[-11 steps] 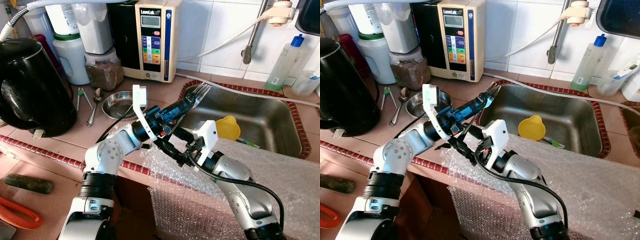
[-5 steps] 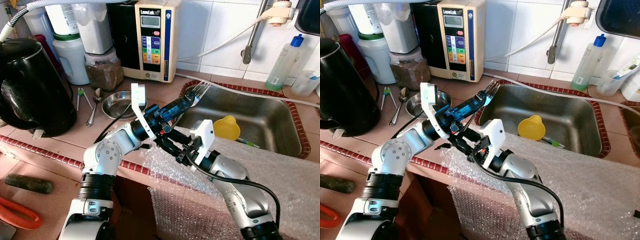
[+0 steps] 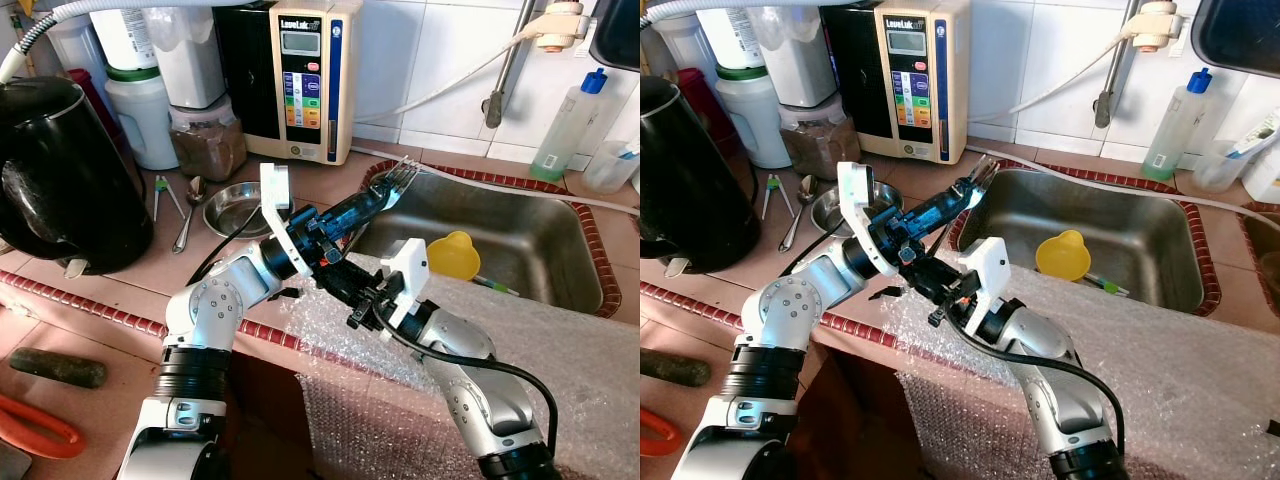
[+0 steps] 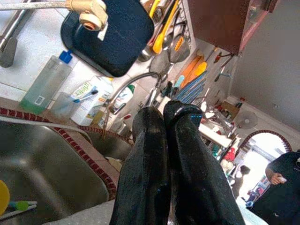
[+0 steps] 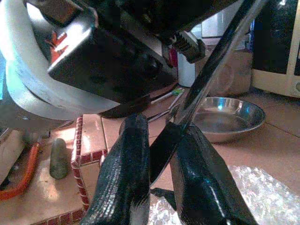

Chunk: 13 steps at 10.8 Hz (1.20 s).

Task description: Kitchen organization

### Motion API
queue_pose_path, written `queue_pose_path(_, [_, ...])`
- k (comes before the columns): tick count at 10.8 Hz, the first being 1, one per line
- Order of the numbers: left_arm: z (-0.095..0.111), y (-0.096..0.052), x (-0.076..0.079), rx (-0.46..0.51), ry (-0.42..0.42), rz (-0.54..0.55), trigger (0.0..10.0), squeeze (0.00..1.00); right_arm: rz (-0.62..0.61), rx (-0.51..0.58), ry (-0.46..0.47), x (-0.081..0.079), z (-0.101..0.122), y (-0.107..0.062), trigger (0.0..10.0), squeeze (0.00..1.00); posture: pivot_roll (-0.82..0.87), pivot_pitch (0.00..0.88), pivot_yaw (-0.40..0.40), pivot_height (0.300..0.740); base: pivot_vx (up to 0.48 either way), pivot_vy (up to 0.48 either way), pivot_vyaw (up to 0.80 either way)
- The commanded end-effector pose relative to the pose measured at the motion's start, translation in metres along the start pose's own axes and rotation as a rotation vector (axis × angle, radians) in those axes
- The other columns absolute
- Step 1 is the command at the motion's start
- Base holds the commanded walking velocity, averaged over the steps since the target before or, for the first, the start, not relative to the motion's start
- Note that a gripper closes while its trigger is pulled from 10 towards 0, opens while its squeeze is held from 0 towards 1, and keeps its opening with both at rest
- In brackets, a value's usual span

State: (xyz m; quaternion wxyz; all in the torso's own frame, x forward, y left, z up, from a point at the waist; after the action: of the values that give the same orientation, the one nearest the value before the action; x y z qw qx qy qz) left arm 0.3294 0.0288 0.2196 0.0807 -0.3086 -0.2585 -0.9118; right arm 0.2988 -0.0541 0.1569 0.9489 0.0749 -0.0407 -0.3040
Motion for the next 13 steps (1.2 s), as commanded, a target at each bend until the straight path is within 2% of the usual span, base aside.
queue_pose_path(1, [-0.015, 0.002, -0.001, -0.051, -0.059, 0.001, 0.0, 0.0, -0.179, 0.045, -0.079, 0.031, 0.017, -0.007, 0.0, 0.0, -0.02, 0.0, 0.069, 0.74, 0.0, 0.0, 0.0])
queue_pose_path(5, [-0.012, -0.001, -0.006, -0.052, -0.044, 0.02, 0.0, 0.0, -0.2, 0.072, -0.098, 0.035, 0.026, -0.01, 0.0, 0.0, -0.02, 0.0, 0.075, 0.74, 0.0, 0.0, 0.0])
queue_pose_path(7, [0.001, -0.006, -0.013, -0.022, 0.0, 0.063, 0.0, 0.0, -0.208, 0.031, -0.116, 0.032, 0.021, -0.029, 0.0, 0.0, -0.01, 0.0, 0.073, 0.74, 0.0, 0.0, 0.0])
queue_pose_path(9, [0.005, -0.007, -0.017, -0.012, 0.013, 0.077, 0.0, 0.0, -0.23, 0.021, -0.118, 0.031, 0.02, -0.039, 0.0, 0.0, -0.02, 0.0, 0.078, 0.74, 0.0, 0.0, 0.0])
queue_pose_path(13, [0.001, -0.004, -0.017, -0.024, 0.011, 0.067, 0.0, 0.0, -0.242, 0.021, -0.119, 0.031, 0.021, -0.039, 0.0, 0.0, -0.02, 0.0, 0.079, 0.74, 0.0, 0.0, 0.0])
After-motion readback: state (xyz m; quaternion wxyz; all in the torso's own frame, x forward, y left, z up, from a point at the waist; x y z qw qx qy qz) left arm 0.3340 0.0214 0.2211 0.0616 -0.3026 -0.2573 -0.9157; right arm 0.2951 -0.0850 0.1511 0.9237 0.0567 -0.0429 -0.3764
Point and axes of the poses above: a point about 5 cm out from each wrist's last joint towards the gripper, its own y axis pointing out of the wrist towards the gripper, its own z axis along the axis of the wrist's last joint, x = y × z, the point moved 3 cm from there along y, pointing out of the wrist towards the gripper, and after that the axes turned 6 degrees about -y, right-handed, at the moved point
